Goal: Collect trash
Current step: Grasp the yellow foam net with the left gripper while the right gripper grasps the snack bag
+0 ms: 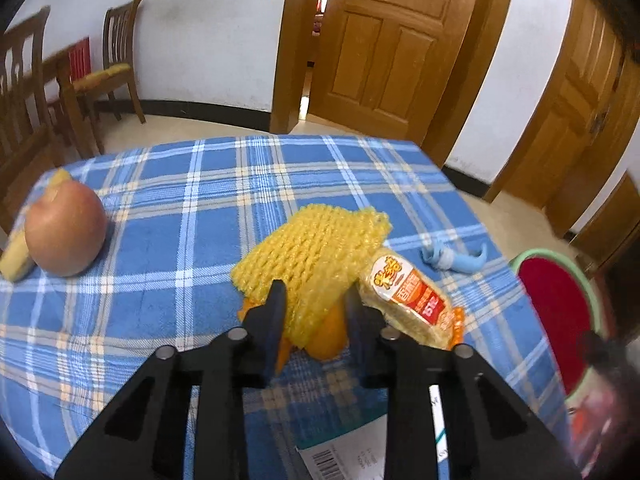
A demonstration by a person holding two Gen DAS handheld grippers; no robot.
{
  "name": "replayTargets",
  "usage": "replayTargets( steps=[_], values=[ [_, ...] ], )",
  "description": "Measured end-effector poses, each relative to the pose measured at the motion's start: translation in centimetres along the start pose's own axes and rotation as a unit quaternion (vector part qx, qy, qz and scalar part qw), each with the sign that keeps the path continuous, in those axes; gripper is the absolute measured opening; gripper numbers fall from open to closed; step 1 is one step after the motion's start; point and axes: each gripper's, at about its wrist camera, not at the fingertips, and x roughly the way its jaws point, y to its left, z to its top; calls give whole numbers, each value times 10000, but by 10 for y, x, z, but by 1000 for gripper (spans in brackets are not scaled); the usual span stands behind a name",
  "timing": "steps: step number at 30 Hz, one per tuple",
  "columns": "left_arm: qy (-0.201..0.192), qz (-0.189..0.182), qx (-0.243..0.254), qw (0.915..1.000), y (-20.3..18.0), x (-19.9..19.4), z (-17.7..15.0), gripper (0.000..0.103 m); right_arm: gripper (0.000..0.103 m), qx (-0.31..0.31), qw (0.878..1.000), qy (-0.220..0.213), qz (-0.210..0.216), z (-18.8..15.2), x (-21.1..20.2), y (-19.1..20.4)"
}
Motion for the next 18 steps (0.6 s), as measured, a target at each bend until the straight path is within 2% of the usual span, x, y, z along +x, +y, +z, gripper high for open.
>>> replayTargets(
  steps=[4, 11, 18],
  values=[
    [-110, -168, -206, 9996, 11, -8, 2, 14, 59, -243, 9996, 149, 50, 3, 16, 20],
    [-203, -265, -472, 9983, 28, -17, 4, 12, 59, -683, 9966, 440, 164, 7, 50, 51],
    [-338, -332, -695, 9965, 40, -23, 7, 11, 60, -915, 9928, 765, 142, 9, 83, 64]
  ],
)
